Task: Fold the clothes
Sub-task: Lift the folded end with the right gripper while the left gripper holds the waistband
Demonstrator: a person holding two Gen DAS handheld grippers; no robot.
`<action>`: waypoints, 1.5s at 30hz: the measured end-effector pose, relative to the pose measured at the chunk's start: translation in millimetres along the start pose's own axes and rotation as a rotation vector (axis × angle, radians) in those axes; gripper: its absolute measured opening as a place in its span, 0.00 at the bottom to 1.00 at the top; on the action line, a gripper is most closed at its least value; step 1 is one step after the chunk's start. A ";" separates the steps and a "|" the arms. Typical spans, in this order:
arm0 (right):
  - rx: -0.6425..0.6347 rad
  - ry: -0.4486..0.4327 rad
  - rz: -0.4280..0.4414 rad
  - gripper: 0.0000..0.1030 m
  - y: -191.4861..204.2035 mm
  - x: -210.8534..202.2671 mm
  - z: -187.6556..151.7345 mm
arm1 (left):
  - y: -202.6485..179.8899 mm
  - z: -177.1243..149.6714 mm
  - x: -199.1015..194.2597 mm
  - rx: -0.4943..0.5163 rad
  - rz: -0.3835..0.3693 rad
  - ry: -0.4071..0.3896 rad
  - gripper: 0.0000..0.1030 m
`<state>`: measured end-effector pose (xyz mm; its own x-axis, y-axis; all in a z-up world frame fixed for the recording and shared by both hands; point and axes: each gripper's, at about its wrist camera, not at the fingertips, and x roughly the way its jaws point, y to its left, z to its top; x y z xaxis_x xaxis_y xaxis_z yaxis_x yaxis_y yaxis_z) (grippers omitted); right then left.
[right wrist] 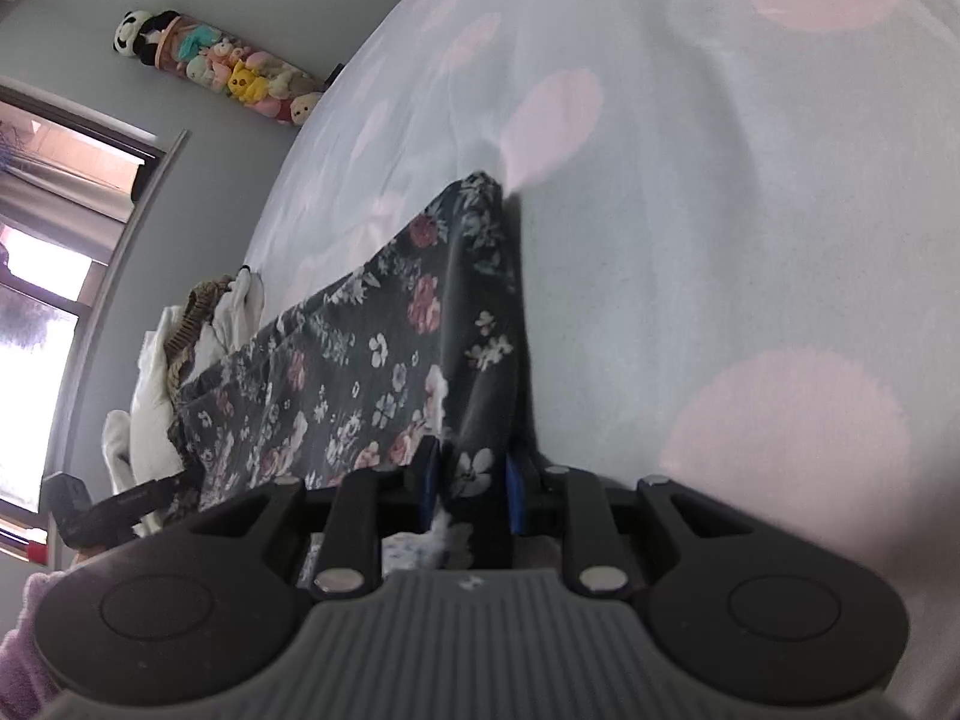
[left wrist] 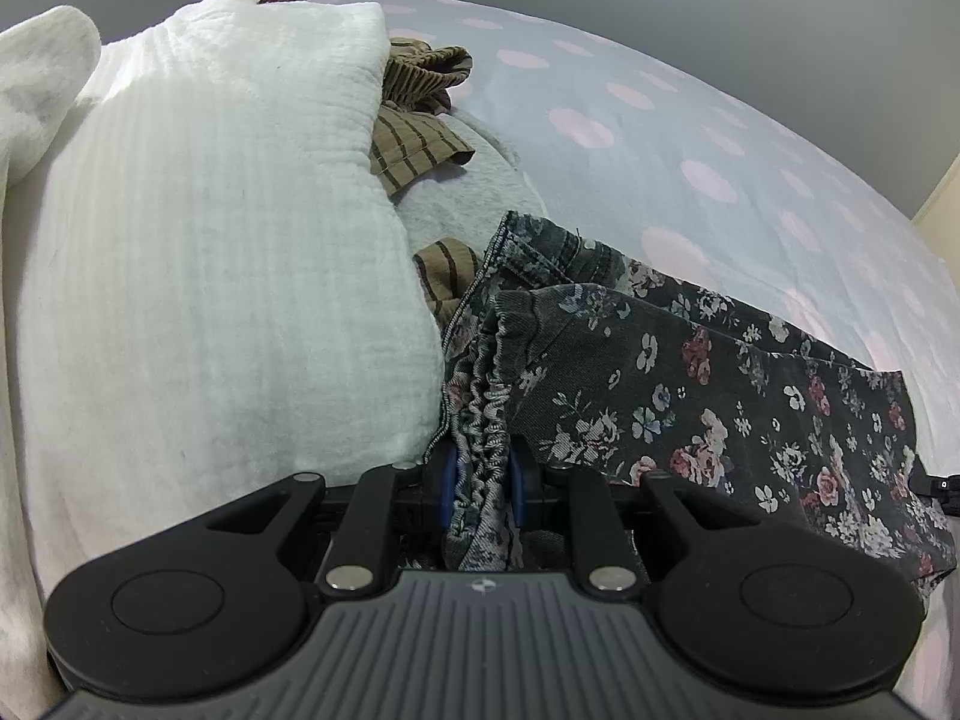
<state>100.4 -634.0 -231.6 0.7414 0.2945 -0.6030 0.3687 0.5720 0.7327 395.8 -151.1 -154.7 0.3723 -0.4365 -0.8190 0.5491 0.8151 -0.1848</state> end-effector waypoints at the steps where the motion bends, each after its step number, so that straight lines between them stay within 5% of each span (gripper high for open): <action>1: 0.001 -0.009 -0.005 0.11 2.2 0.1 -0.7 | -0.6 0.3 0.1 -0.003 0.006 0.001 0.16; 8: -0.066 -0.130 -0.041 0.06 40.9 -41.3 -7.9 | -13.7 3.5 -1.6 -0.017 0.037 0.028 0.16; 14: -0.091 -0.184 -0.100 0.06 49.4 -108.0 -26.4 | -56.7 -21.2 8.2 -0.009 -0.035 0.092 0.16; 21: 0.028 -0.267 -0.225 0.06 -8.1 -214.7 -81.5 | -147.7 -55.3 19.5 0.077 -0.211 0.163 0.17; 27: 0.137 -0.318 -0.325 0.06 -52.1 -281.1 -122.8 | -218.5 -58.5 28.3 0.194 -0.263 0.196 0.17; 37: 0.148 -0.258 -0.429 0.07 -81.7 -252.9 -154.7 | -234.9 -61.2 42.0 0.196 -0.197 0.183 0.20; 45: 0.266 -0.265 -0.369 0.09 -105.5 -253.6 -162.3 | -258.3 -67.6 8.3 0.302 -0.065 0.077 0.33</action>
<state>-217.5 -644.9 -207.2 0.6393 -0.1130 -0.7606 0.7360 0.3766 0.5626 206.4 -339.5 -150.5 0.2779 -0.4450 -0.8513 0.7714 0.6315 -0.0783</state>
